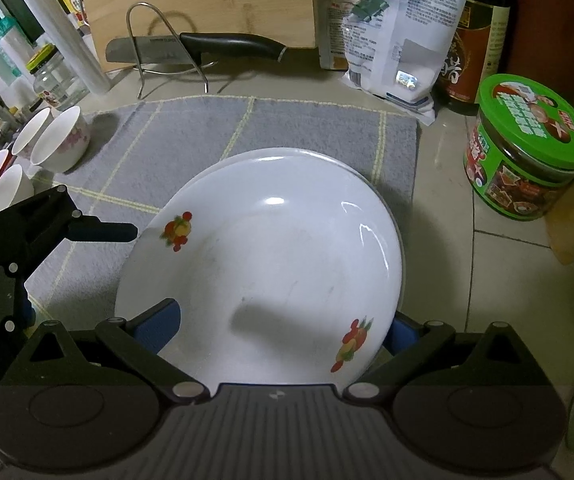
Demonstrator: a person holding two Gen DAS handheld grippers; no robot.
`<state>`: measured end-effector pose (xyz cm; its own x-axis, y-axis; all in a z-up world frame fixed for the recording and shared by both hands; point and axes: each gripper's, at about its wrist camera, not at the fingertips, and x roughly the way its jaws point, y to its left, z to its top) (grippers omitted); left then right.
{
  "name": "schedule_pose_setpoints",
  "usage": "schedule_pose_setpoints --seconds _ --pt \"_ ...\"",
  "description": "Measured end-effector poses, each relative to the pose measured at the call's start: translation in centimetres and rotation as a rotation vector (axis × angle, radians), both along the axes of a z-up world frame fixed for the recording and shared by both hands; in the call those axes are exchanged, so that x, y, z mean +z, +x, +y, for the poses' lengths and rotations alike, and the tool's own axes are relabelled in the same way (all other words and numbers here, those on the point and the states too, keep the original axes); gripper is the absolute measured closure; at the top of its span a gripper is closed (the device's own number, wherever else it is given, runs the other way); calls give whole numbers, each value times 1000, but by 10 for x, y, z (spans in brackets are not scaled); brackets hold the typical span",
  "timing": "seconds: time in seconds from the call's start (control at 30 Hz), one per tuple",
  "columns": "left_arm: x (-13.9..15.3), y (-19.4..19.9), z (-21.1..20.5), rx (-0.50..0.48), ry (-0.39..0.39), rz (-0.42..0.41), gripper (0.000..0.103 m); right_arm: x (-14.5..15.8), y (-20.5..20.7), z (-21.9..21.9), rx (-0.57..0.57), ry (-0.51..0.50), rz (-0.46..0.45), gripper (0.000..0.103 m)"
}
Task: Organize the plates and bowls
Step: 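Lower the white plate onto the plate stack with both tools, then open both tools and pull them back from the plate stack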
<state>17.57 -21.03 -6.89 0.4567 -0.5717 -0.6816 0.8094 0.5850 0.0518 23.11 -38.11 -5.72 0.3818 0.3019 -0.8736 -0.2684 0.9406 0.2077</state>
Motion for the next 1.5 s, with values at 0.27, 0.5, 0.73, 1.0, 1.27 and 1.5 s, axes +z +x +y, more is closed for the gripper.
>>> schedule_pose_setpoints --seconds 0.27,0.5,0.73,1.0,1.27,1.5 --pt "-1 -1 -1 8 -4 -7 1 1 -3 1 0 -13 -1 0" --pt "0 -2 -2 9 8 -26 1 1 -9 4 4 -41 -11 0" --pt "3 -4 1 27 4 -42 1 2 -14 6 0 -93 -31 0" --pt "19 -4 21 117 -82 -55 1 19 -22 10 2 -167 -168 0" --pt "24 -13 44 244 -126 -58 1 31 -30 25 17 -182 -310 0" --pt "25 -31 70 421 -163 -54 1 36 -32 49 80 -153 -381 0"
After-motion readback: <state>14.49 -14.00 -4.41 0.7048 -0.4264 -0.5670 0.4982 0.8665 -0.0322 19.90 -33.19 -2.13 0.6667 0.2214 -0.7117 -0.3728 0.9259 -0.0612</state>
